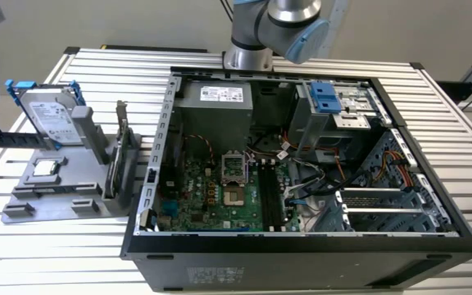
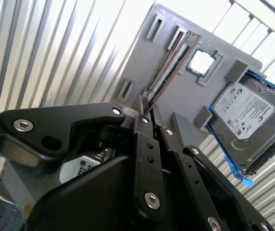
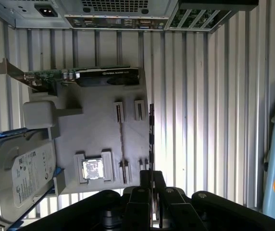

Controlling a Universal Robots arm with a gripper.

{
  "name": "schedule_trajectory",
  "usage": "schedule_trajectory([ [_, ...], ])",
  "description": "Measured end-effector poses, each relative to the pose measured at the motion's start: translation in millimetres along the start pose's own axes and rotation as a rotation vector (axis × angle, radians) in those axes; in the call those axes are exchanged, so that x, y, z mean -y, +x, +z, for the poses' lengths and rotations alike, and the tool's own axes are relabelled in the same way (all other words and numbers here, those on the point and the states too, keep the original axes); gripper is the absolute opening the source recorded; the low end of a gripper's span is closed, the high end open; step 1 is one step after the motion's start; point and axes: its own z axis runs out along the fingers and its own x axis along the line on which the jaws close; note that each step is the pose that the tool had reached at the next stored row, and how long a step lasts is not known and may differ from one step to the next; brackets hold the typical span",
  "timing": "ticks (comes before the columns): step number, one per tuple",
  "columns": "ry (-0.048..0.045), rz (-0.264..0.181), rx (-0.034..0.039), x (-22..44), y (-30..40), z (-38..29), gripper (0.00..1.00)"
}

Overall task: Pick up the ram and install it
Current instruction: 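Pick up the ram and move it above insertion slot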

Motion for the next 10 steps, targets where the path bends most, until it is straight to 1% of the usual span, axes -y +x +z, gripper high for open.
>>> schedule_trajectory([
  [10,0.0000,0.000,0.0000,0.0,-0.3,-3.4,0.00],
])
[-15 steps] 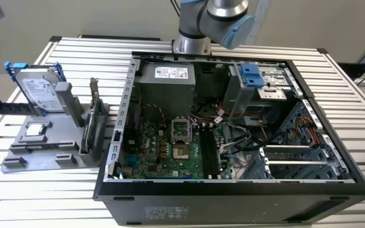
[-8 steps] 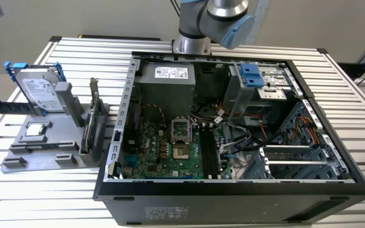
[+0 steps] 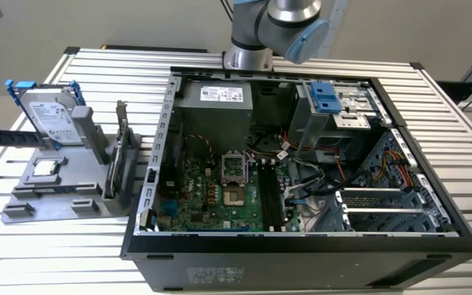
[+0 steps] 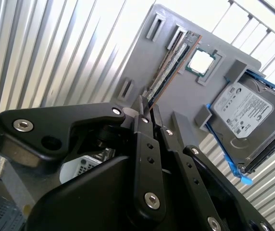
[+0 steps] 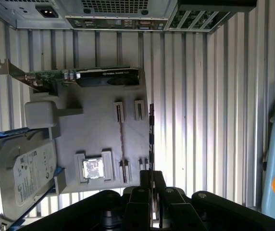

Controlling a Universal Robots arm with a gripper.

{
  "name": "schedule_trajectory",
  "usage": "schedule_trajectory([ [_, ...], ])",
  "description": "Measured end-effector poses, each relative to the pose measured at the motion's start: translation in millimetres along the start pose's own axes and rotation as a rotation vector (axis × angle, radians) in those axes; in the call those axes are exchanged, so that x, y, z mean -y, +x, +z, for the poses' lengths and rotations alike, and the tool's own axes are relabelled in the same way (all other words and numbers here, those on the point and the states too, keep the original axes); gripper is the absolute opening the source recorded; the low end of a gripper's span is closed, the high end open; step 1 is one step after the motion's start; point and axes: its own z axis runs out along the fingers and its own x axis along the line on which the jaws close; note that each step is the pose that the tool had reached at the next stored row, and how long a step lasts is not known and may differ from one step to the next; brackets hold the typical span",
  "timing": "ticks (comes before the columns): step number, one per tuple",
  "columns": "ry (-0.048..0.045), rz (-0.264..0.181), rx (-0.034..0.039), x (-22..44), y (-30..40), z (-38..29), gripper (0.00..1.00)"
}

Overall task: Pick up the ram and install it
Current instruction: 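Pick up the ram and move it above insertion slot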

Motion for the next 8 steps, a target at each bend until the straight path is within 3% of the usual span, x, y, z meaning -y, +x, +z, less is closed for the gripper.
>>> schedule_trajectory([
  [8,0.0000,0.000,0.0000,-0.1,-0.3,-4.1,0.00],
])
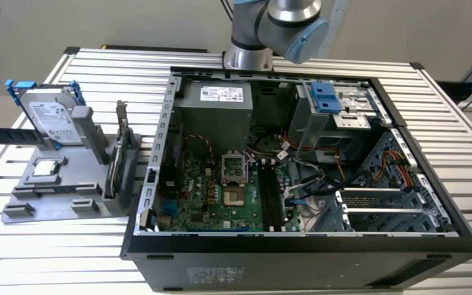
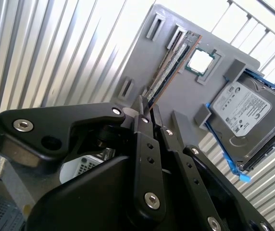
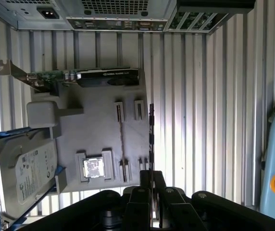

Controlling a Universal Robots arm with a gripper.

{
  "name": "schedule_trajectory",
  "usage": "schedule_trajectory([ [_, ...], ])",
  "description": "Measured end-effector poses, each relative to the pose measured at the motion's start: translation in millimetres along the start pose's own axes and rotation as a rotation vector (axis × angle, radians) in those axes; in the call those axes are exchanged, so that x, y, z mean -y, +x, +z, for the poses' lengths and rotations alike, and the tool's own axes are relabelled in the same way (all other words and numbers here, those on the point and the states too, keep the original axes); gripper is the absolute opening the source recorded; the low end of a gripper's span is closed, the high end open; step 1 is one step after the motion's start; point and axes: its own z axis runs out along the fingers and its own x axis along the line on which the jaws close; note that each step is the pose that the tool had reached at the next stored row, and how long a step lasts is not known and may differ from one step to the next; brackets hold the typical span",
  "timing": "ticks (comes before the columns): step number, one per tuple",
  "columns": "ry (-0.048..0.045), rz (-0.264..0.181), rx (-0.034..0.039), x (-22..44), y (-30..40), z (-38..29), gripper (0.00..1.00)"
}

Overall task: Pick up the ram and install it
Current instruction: 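Pick up the ram and move it above insertion slot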

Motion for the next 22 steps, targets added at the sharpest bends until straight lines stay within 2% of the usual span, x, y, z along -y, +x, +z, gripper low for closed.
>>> schedule_trajectory([
  [7,0.0000,0.000,0.0000,-0.1,-0.2,-3.4,0.00],
  [22,0.0000,0.000,0.0000,-0.2,-1.1,-15.8,0.00],
])
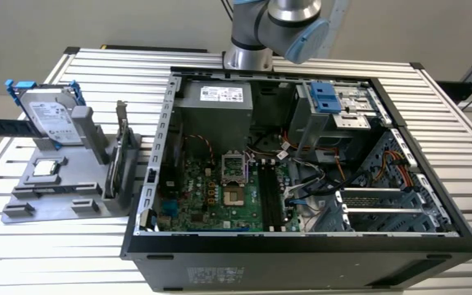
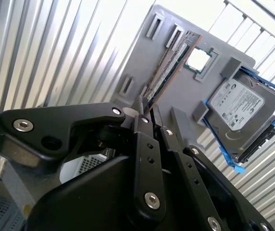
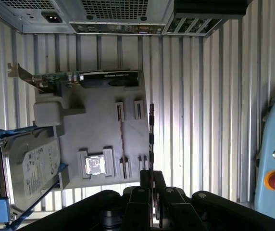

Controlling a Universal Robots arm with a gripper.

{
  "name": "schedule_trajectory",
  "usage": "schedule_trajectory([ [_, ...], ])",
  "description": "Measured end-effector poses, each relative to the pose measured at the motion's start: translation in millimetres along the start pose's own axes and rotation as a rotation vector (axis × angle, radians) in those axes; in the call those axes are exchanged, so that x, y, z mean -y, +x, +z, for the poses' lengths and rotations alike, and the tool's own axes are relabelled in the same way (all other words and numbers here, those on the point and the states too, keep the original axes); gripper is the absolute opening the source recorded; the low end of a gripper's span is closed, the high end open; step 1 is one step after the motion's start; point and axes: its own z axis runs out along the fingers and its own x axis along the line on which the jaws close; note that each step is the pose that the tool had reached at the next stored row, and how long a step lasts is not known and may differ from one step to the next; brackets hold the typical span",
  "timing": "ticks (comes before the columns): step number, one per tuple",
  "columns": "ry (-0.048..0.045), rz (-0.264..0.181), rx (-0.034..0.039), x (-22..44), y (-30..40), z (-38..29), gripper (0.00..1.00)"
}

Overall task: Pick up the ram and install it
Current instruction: 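Pick up the ram and move it above insertion slot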

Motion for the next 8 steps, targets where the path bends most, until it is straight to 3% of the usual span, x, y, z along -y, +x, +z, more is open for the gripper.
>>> schedule_trajectory([
  [8,0.0000,0.000,0.0000,-0.1,-0.3,-4.3,0.00],
])
